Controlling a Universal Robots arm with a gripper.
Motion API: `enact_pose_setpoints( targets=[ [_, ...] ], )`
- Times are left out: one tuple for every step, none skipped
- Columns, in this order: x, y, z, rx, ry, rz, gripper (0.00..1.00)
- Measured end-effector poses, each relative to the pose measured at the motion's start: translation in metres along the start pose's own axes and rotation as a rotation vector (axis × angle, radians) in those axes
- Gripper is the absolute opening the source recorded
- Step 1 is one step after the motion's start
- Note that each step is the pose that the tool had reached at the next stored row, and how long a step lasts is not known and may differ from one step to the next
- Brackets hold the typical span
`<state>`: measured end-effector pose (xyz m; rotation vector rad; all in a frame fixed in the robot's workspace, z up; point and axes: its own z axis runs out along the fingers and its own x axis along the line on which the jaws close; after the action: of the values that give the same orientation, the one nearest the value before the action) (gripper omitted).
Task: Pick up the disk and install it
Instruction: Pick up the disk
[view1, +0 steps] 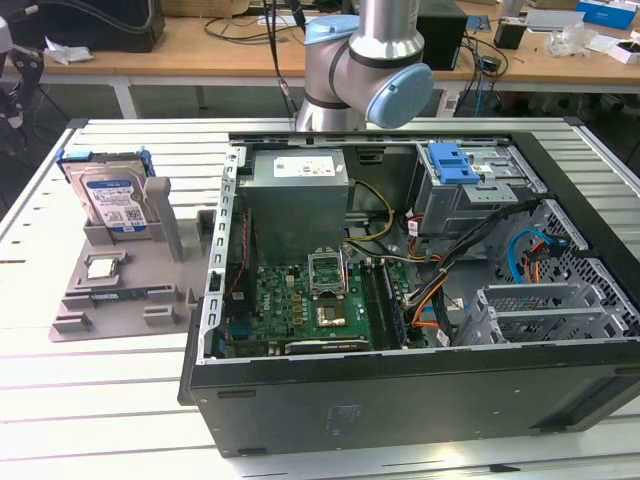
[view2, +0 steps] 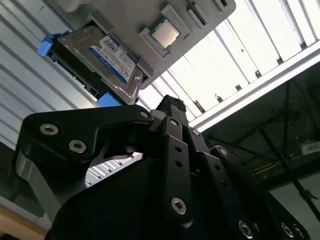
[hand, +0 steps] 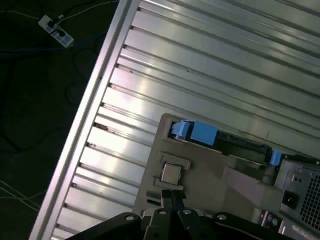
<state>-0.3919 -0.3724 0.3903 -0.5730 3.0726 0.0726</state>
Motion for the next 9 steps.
enact_pose_setpoints(
  targets=[
    [0.0000, 0.0000, 0.0000, -0.0005, 0.0009, -0.022, 0.11],
    [-0.0001, 0.0000, 0.0000, -0.0009, 0.0015, -0.036, 0.11],
    [-0.0002, -0.0001, 0.0000, -0.0012, 0.0021, -0.050, 0.11],
    [-0.0003, -0.0001, 0.0000, -0.0015, 0.0027, -0.063, 0.11],
    [-0.0004, -0.0001, 0.0000, -0.0020, 0.0037, -0.086, 0.11],
    [-0.0005, -0.0001, 0.0000, -0.0024, 0.0044, -0.102, 0.11],
    [-0.0005, -0.0001, 0.0000, -0.0028, 0.0051, -0.118, 0.11],
    [-0.0006, -0.0001, 0.0000, -0.0032, 0.0058, -0.134, 0.11],
    [-0.0006, -0.0001, 0.0000, -0.0035, 0.0064, -0.148, 0.11]
  ],
)
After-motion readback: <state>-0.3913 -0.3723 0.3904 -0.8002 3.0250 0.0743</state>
